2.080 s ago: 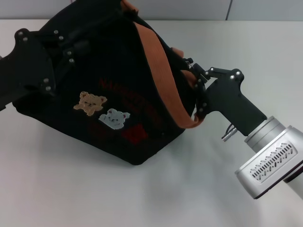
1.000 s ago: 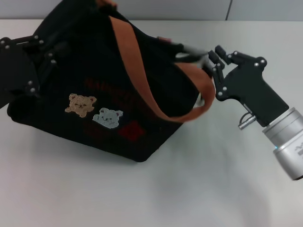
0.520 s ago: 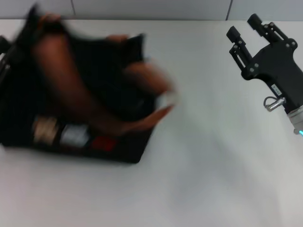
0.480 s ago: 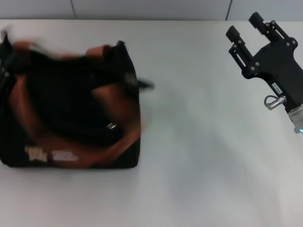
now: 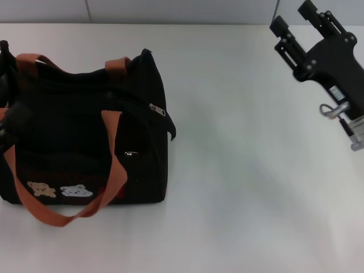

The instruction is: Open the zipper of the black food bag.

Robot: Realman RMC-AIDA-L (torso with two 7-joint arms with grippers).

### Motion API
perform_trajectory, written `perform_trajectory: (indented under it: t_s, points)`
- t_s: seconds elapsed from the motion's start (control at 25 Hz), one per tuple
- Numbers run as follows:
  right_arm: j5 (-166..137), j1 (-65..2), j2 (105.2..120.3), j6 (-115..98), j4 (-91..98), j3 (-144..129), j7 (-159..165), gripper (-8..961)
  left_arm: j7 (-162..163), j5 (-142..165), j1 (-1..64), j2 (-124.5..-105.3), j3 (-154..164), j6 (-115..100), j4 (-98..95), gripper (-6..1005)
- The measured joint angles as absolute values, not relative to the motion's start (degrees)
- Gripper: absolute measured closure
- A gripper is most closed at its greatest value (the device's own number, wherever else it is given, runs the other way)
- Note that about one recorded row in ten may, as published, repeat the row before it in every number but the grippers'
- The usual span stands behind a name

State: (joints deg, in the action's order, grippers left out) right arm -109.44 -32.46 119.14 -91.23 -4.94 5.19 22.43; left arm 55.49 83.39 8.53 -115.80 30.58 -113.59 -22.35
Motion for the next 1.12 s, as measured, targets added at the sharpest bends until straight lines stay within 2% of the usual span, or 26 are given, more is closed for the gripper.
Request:
perform_trajectory:
  t_s: [0.04,0.16,0.28,0.44,0.64,1.12]
  points:
    - [-110.13,-33.02,118.94,-92.66,-2.87,4.36,27.47,301,55.49,83.39,8.53,-115.80,30.58,-113.59,-22.35,418]
    - [-115.57,-35.68,118.78,-99.98,8.38,-3.44,46.55,280,61.24,83.97,8.34,-113.91,36.44,-115.10,-27.84,355]
    - [-120.85,-38.27,119.04,-110.78,20.95,-20.59,60.88,260,63.46,84.27,8.53,-113.02,41.26,-115.12,-31.01,289]
    - [-120.85,-38.31,119.43,-113.41,23.29,-27.70,61.90,233,63.57,84.65,9.45,-112.54,45.99,-115.12,-33.17,194]
    - [-120.63,-38.61,119.55,-113.63,22.56,-30.23,61.15,199,63.28,84.72,10.48,-112.76,47.38,-114.86,-33.33,200]
    - [-120.09,-39.19,119.53,-114.39,22.67,-30.51,60.80,199,63.27,84.73,10.58,-112.96,47.52,-114.69,-32.81,201]
